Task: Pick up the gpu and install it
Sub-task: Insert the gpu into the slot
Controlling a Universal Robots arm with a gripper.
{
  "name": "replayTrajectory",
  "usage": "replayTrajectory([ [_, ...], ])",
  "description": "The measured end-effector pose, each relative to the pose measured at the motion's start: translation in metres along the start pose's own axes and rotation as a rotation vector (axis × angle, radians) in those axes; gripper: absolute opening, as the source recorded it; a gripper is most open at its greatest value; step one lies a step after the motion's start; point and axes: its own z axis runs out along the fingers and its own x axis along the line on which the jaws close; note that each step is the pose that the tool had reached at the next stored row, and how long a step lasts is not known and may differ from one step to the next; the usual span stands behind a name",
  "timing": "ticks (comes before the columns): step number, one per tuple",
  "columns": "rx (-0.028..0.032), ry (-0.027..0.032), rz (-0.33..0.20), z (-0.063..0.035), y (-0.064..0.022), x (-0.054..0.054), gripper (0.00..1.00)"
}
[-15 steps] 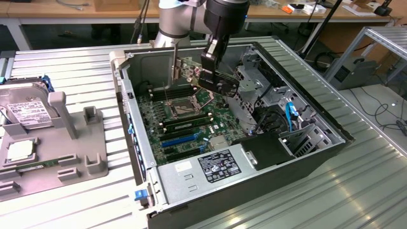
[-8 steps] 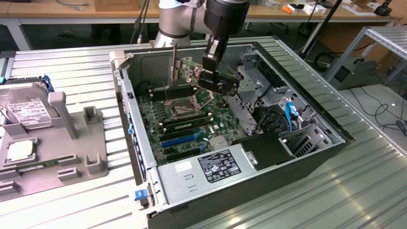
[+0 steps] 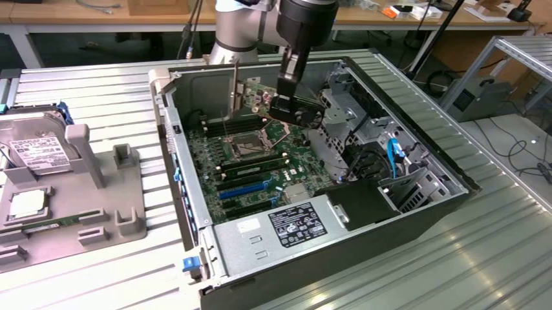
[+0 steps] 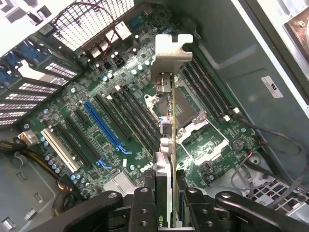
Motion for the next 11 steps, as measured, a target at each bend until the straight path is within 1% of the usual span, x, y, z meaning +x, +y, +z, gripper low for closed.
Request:
replayTrajectory([
  [11, -0.0021, -0.0001, -0.076, 0.0000, 0.0000, 0.0000, 0.27],
])
